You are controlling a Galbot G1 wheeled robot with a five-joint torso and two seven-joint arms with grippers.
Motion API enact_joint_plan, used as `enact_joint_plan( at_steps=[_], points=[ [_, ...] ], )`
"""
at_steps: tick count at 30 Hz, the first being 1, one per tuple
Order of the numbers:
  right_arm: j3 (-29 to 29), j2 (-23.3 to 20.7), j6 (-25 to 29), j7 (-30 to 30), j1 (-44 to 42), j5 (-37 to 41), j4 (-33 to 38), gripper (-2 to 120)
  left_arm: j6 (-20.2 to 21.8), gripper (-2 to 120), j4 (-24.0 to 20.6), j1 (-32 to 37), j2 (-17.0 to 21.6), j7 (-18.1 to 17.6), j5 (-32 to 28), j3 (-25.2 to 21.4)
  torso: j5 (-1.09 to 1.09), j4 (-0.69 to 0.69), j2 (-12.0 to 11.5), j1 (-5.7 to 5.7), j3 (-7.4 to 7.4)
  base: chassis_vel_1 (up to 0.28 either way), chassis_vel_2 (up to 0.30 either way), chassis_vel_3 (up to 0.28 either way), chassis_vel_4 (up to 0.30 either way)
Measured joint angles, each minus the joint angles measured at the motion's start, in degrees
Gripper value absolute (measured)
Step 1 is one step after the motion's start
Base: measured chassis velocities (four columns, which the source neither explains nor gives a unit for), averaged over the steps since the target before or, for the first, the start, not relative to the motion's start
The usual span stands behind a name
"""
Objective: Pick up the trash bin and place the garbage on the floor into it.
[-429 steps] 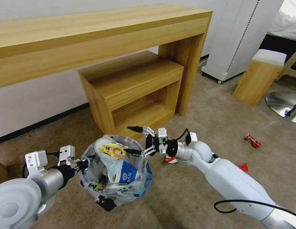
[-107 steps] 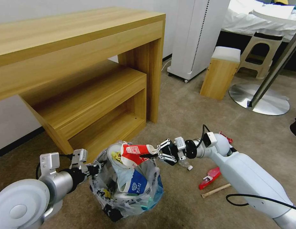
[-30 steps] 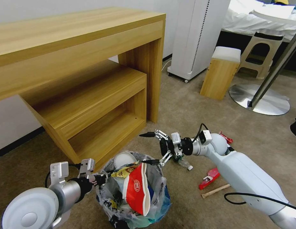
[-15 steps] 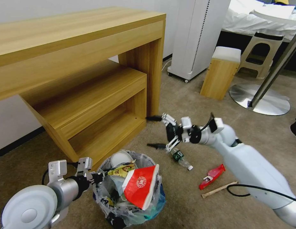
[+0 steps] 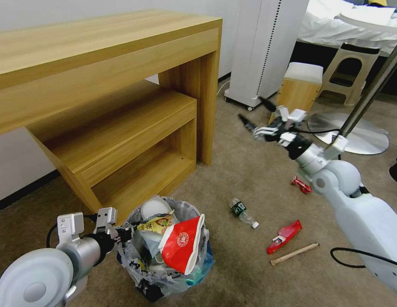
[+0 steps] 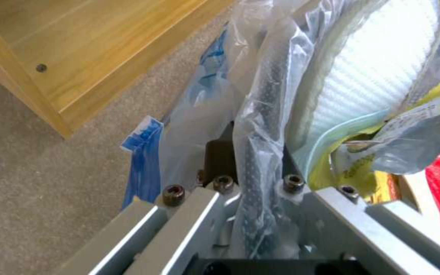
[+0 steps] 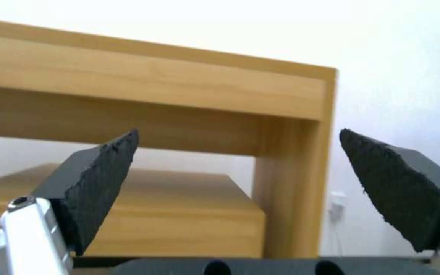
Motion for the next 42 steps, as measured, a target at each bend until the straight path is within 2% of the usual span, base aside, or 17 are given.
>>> enact_joint_plan(
  at_steps=[7,14,24,42],
  points=[
    [6.69,0.10,1.82,-4.96,-7.53,-1.32,2.07,100,0.00,1,-0.39,0.39,-0.10,1.01,1.11,-0.18,0.00,-0.01,0.00,0.00,0.00,0.000,0.000,0.000,0.000],
    [7.28,0.95,2.75,-7.00,-9.47,-2.24,2.60,100,0.00,1,-0.41,1.05,-0.57,2.38,2.94,-0.09,0.00,0.00,0.00,0.00,0.01,0.000,0.000,0.000,0.000],
    [7.02,1.30,3.15,-7.69,-9.55,-2.49,2.52,100,0.00,1,-0.43,1.38,-0.65,2.49,3.16,-0.61,0.00,0.01,0.00,0.00,0.01,0.000,0.000,0.000,0.000],
    [7.45,1.44,4.07,-8.03,-10.15,-2.34,2.10,100,-0.40,1,-0.55,2.05,-0.62,2.77,4.06,-0.75,0.00,-0.02,0.00,0.00,0.01,-0.078,-0.073,-0.075,-0.075]
  ],
)
